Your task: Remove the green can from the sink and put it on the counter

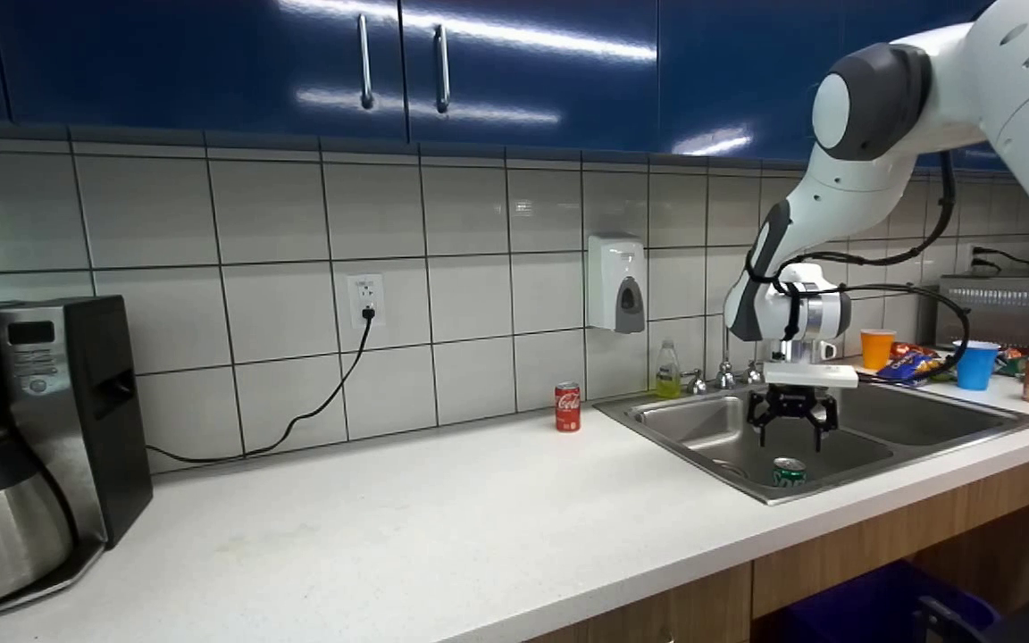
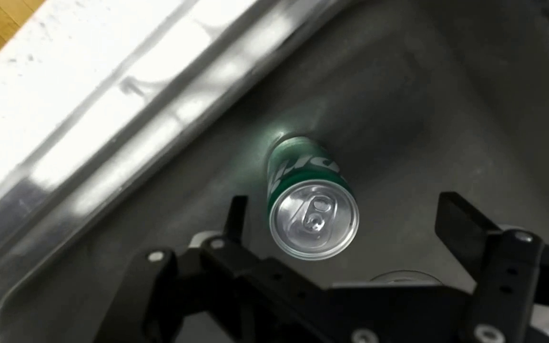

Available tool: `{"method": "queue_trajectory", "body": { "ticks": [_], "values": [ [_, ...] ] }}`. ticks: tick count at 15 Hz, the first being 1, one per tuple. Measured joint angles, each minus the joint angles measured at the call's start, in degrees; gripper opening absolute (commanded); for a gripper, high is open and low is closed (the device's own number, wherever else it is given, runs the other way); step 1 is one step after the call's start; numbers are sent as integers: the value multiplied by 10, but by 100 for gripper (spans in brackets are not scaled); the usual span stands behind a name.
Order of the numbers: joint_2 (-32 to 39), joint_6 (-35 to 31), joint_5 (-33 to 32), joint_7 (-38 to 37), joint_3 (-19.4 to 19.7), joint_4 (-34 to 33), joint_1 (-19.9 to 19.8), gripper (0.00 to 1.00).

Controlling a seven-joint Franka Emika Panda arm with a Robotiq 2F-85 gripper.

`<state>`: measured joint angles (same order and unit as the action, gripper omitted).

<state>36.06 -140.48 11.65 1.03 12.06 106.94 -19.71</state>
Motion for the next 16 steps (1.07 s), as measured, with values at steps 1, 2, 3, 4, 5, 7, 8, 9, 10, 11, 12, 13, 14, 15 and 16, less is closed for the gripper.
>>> {"method": "queue_trajectory", "body": {
  "ticks": [1, 2, 3, 4, 5, 7, 8, 9, 10, 11, 12, 13, 14, 15, 16],
  "values": [
    [7, -3, 0, 0, -2, -5, 0, 100],
    [14, -6, 0, 0, -4, -9, 0, 100],
    [21, -9, 0, 0, -5, -12, 0, 100],
    [27, -11, 0, 0, -7, -16, 0, 100],
    [32, -13, 0, 0, -8, -19, 0, 100],
    [42, -15, 0, 0, -10, -24, -1, 100],
    [45, -15, 0, 0, -10, -27, -1, 100],
    [48, -16, 0, 0, -10, -28, -1, 100],
    [49, -16, 0, 0, -10, -29, -1, 100],
    [50, -17, 0, 0, -10, -30, -2, 100],
    [50, -17, 0, 0, -10, -30, -2, 100],
    [50, -17, 0, 0, -10, -31, -3, 100],
    [50, -18, 0, 0, -10, -31, -4, 100],
    [50, -18, 0, 0, -10, -31, -5, 100],
    [51, -19, 0, 0, -10, -31, -6, 100]
  ]
}}
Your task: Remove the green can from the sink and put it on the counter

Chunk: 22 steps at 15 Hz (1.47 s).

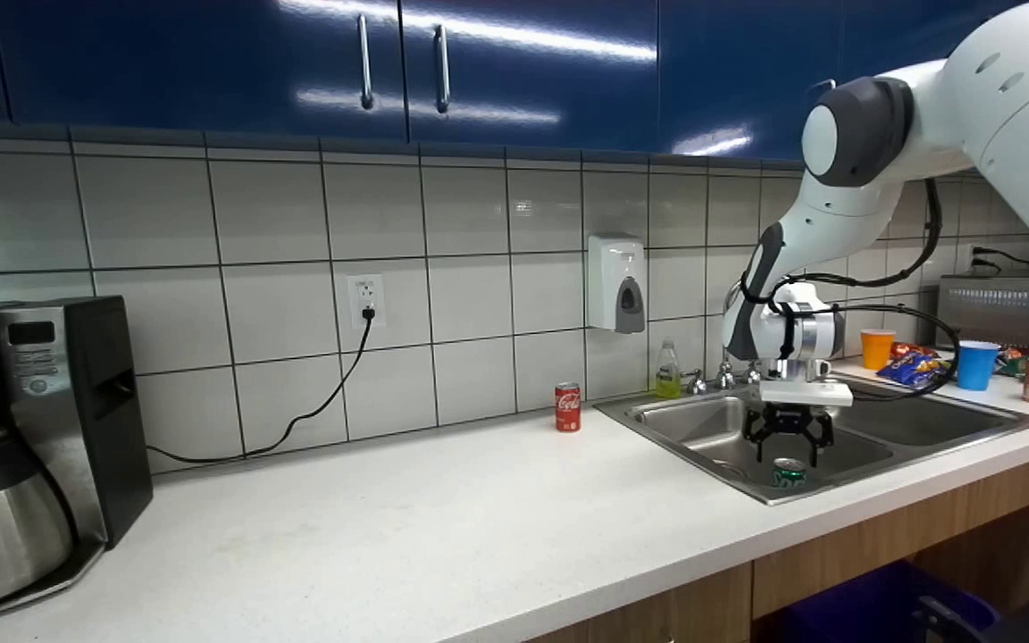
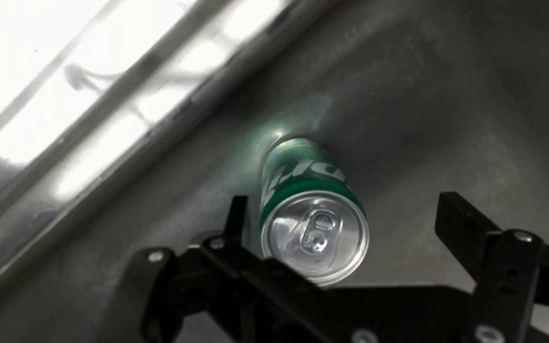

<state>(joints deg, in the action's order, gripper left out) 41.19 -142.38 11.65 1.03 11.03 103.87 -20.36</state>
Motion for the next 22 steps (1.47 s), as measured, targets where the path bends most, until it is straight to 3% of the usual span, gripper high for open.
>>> {"method": "queue_trajectory", "body": {
  "ticks": [22],
  "values": [
    [49, -20, 0, 0, 0, -30, -13, 100]
  ]
}}
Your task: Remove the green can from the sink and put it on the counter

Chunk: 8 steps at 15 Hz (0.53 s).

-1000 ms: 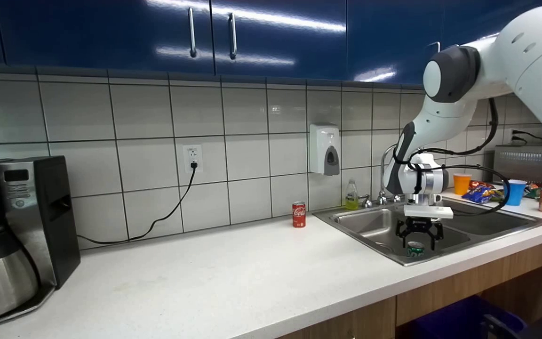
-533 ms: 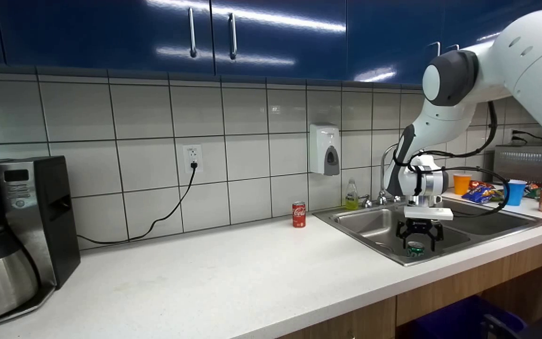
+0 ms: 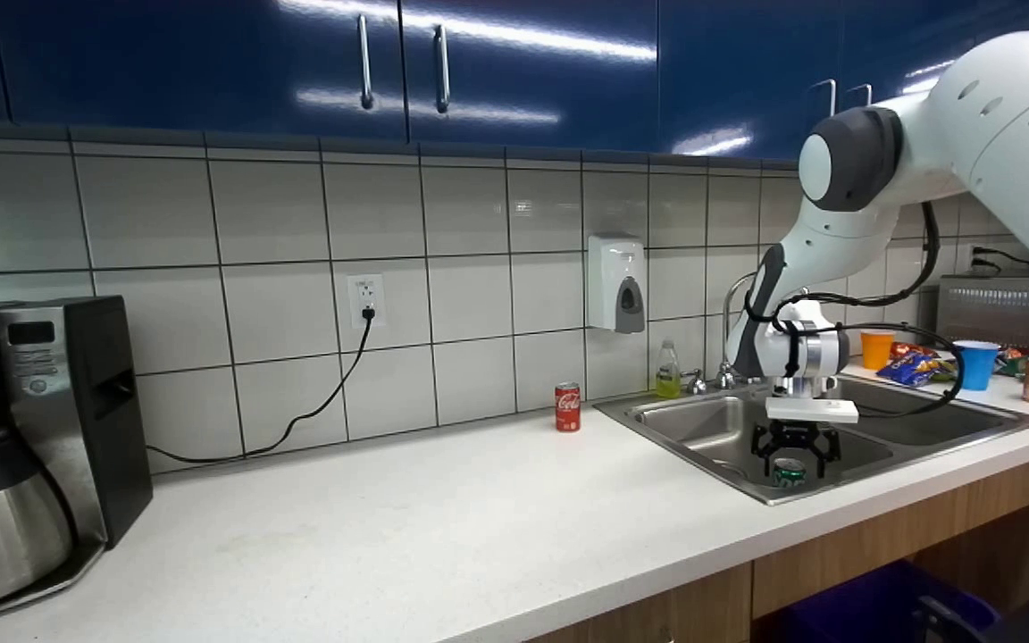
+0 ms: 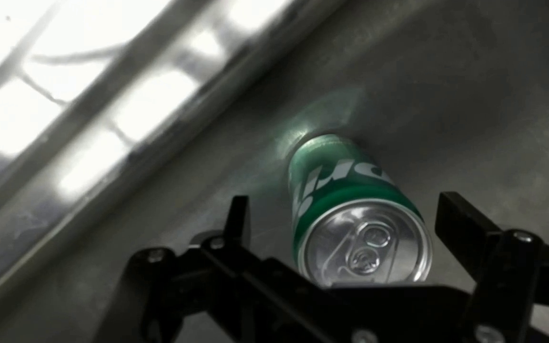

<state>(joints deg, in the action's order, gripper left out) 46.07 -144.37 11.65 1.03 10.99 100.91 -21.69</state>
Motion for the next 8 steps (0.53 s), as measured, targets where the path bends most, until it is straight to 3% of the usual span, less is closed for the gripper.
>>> {"method": "queue_trajectory", "body": {
  "ticks": [1, 3, 6, 8],
  "values": [
    [3, 0, 0, 0, 0, -2, 0, 75],
    [8, -2, 0, 0, 0, -7, 0, 68],
    [10, -5, 0, 0, -1, -11, 0, 42],
    [11, -7, 0, 0, -3, -12, 0, 38]
  ]
}}
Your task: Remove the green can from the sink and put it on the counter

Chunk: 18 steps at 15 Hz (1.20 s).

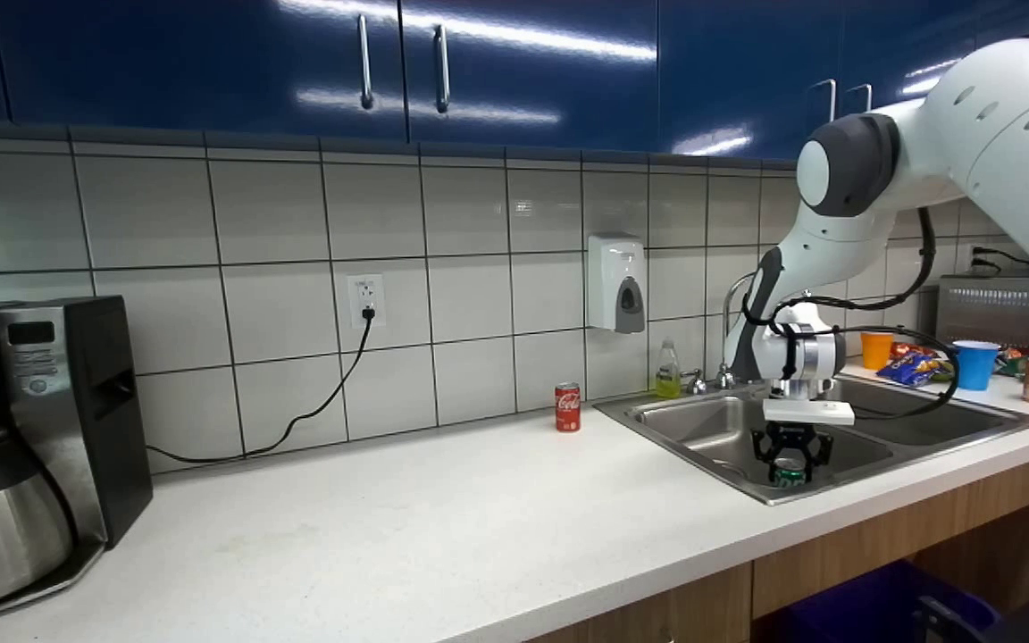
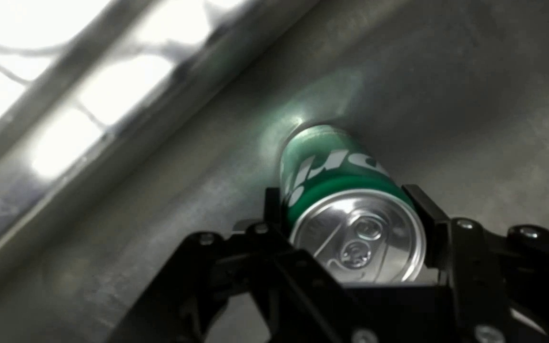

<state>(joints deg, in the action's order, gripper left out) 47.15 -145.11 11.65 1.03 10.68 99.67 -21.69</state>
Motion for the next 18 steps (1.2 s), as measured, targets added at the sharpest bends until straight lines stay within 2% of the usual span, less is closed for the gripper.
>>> {"method": "queue_trajectory", "body": {
  "ticks": [9, 18],
  "values": [
    [-9, -4, 0, 0, -13, 2, 8, 38],
    [-126, 21, -8, -5, -17, 71, 58, 38]
  ]
}}
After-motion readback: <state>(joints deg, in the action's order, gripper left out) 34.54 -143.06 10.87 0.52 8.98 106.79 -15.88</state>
